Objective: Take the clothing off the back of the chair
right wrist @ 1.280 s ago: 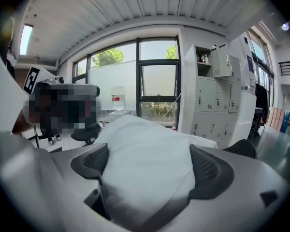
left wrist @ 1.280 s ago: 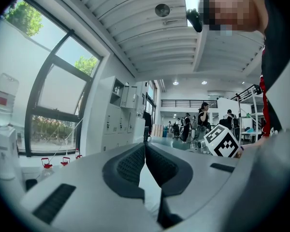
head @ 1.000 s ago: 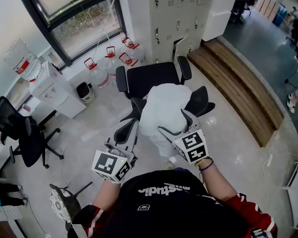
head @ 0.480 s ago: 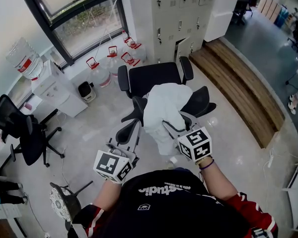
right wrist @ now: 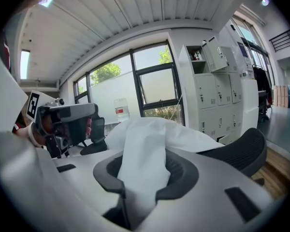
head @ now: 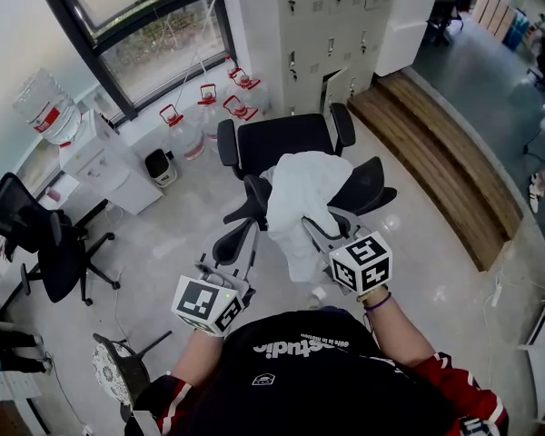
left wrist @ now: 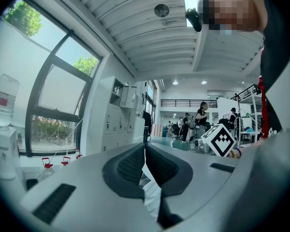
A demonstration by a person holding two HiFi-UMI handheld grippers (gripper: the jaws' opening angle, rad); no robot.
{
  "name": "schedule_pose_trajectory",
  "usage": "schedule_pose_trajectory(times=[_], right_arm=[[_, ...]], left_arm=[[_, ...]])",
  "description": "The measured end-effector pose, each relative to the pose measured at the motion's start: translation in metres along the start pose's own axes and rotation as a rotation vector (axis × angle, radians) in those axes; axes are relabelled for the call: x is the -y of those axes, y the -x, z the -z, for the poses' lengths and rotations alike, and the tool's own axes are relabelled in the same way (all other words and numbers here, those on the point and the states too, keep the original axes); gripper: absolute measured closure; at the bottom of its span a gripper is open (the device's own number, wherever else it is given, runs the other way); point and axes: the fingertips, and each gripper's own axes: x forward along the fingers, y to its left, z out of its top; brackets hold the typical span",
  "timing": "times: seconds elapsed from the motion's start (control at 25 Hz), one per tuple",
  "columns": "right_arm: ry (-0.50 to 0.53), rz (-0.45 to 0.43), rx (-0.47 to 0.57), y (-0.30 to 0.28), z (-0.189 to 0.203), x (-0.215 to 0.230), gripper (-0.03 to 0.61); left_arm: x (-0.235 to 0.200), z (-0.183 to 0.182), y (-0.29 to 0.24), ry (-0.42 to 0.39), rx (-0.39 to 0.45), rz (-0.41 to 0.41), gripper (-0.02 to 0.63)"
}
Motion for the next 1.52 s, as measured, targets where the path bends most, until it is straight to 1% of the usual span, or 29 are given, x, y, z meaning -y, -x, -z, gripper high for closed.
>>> schedule_pose_trajectory(times=[0.2,0.56,0.84,1.16,1.32,1.52], right_arm=[[-0.006,-0.003,0.022,0.002,-0.003,-0.001,0.459],[0.005,-0.004,0.04,0.003,-0.004,0.0,0.469],[0.065,0.014,0.04,0.005,-0.009,-0.006,0.474],[0.101,-0.002,0.068,0.012,-0.019,-0.012,0.474],[0.129,-0.012,0.074,0.015,-0.025,-0.013,0.474],[0.206,-0.02,0.071,0.015,-0.029,-0.017,0.474]], left_arm=[[-0.001,-0.004,0.002,-0.003,0.0,-0.006,0.588],[-0.002,-0.003,0.004,-0.002,-0.001,-0.01,0.588],[-0.003,-0.006,0.008,-0.003,0.002,-0.012,0.588],[-0.001,-0.007,0.008,-0.006,0.009,-0.021,0.588],[0.0,-0.01,0.009,-0.007,0.013,-0.042,0.588],[-0.002,-0.009,0.016,-0.002,0.015,-0.082,0.588]])
